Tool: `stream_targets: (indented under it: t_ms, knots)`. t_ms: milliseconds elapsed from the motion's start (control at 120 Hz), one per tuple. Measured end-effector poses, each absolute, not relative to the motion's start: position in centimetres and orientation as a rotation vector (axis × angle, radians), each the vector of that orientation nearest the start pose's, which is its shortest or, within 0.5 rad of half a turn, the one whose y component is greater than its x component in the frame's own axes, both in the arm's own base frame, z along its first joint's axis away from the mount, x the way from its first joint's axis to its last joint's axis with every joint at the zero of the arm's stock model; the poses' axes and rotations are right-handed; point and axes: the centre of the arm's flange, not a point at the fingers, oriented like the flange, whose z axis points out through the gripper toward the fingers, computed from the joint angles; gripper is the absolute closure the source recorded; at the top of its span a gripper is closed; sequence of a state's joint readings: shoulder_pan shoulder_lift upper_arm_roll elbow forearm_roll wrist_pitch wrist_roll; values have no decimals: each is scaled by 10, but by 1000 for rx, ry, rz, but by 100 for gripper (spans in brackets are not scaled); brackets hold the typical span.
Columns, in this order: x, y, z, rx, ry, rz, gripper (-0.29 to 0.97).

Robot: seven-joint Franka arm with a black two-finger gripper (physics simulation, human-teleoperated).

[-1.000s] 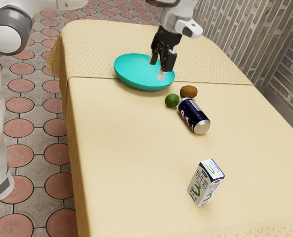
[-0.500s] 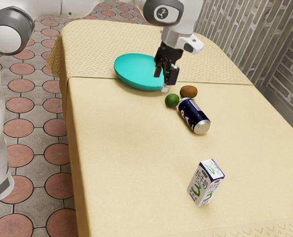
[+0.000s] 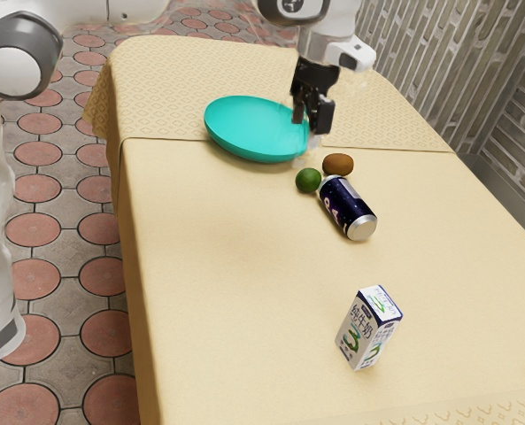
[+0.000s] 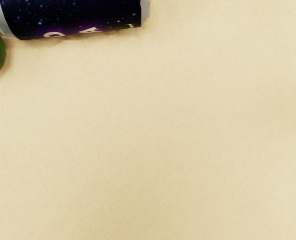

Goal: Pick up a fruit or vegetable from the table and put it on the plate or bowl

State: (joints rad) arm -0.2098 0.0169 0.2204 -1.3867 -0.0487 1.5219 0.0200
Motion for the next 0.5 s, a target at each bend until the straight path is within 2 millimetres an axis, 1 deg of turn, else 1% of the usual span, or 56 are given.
stream_targets:
  t_ms: [33,67,125,133,167,208,233,267,300,367,417,458,500]
  knots:
    - [551,3,708,-3188,24,-211,1]
    - [549,11,713,-3196,12,-217,1]
    - [546,35,717,-3204,-40,-214,2]
    - [545,39,720,-3203,-50,-220,2]
    - [533,59,753,-3188,-93,-313,2]
    - [512,85,791,-3167,-156,-420,2]
    - [497,101,808,-3158,-192,-465,2]
    - [481,124,821,-3149,-231,-498,2]
    - [472,149,822,-3141,-257,-489,2]
    - [465,204,804,-3130,-306,-403,2]
    - [454,240,793,-3119,-319,-344,2]
    - [444,263,784,-3110,-305,-291,2]
    - [438,275,777,-3109,-257,-245,2]
